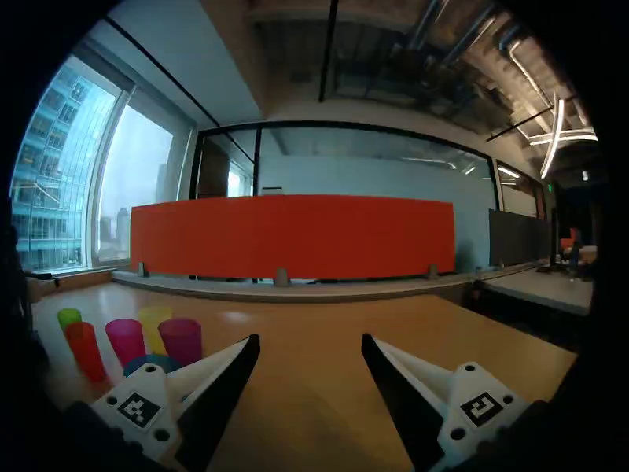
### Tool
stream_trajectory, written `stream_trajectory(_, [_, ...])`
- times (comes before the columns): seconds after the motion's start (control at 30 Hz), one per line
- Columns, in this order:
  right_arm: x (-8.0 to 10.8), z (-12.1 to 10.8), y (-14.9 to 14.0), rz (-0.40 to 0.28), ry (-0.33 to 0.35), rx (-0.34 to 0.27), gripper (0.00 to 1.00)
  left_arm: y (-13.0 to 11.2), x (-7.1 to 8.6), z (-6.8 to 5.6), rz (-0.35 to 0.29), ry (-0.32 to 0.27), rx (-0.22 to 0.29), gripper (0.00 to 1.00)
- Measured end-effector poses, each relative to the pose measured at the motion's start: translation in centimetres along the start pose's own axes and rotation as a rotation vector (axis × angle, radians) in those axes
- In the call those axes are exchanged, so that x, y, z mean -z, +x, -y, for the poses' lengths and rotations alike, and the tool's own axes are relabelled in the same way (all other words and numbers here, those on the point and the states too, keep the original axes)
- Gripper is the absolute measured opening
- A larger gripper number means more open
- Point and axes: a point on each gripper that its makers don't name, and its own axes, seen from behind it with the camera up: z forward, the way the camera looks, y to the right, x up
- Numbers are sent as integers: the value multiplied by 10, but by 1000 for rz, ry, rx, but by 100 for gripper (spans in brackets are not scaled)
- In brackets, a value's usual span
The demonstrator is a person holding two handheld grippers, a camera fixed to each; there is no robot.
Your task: Pour water
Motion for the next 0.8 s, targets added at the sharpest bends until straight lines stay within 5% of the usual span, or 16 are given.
stream_trajectory(0.8, [-2,1,-2,3,4,-1,100,0,0,1,0,0,0,99])
